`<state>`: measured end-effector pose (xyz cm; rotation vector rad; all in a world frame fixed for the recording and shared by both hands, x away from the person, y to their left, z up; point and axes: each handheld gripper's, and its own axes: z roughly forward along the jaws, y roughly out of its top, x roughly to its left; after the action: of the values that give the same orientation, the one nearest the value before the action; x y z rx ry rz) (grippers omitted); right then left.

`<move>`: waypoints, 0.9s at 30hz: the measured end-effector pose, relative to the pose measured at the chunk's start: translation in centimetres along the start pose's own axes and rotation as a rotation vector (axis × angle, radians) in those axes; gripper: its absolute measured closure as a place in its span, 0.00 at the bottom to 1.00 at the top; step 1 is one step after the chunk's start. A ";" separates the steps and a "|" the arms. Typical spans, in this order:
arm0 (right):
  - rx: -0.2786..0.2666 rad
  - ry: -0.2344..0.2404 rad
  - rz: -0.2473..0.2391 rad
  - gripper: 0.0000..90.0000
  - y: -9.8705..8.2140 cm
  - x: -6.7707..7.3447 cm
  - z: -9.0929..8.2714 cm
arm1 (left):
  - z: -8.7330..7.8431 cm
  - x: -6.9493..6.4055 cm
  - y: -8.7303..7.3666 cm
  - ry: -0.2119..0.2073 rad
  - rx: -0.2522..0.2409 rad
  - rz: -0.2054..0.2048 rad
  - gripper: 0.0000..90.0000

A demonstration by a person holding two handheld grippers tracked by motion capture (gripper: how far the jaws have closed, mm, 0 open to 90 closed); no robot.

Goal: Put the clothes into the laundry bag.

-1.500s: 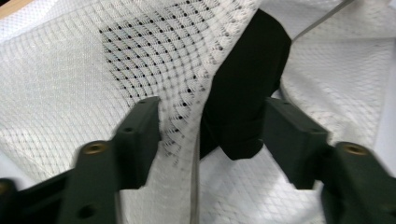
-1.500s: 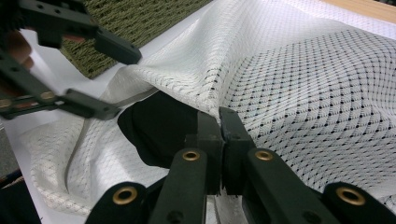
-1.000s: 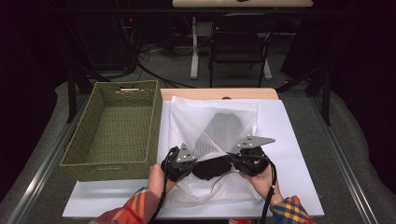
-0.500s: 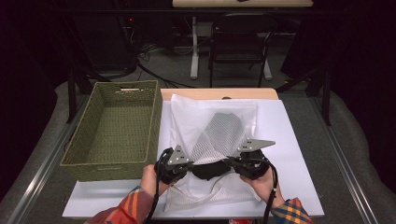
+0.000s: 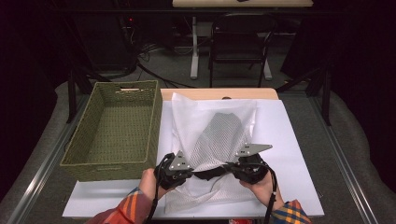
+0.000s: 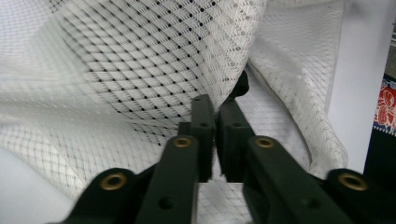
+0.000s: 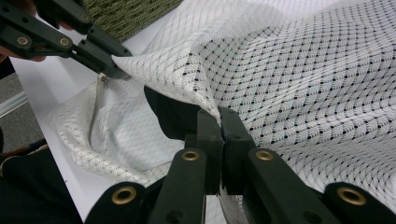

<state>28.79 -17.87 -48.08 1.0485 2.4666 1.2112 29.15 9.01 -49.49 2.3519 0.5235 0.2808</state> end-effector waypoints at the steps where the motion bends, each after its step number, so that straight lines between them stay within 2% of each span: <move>1: 0.001 0.001 -0.002 0.99 0.0 0.0 0.0 | 0.0 -0.1 0.0 0.002 -0.005 0.001 0.85; 4: -0.001 0.003 -0.005 0.99 -0.1 -0.1 -0.1 | 0.5 -0.3 0.1 -0.007 -0.003 -0.005 0.88; 8: 0.003 0.009 -0.009 0.99 -0.3 0.0 -0.2 | 1.1 -0.4 -0.2 -0.025 0.016 -0.007 0.99; 14: 0.021 0.012 -0.005 0.99 -0.8 0.1 -0.1 | 1.5 -0.6 -0.3 -0.041 0.046 0.003 1.00; 19: 0.053 0.015 -0.006 0.99 -1.5 0.1 0.4 | 1.6 -0.7 -0.7 -0.066 0.052 -0.007 1.00; 27: 0.086 0.022 -0.012 0.99 -2.0 0.2 1.0 | 2.0 -0.8 -1.0 -0.075 0.085 0.005 1.00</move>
<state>28.13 -17.97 -50.18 1.0457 2.5583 1.1281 28.79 8.12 -51.65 2.4356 0.5025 0.1756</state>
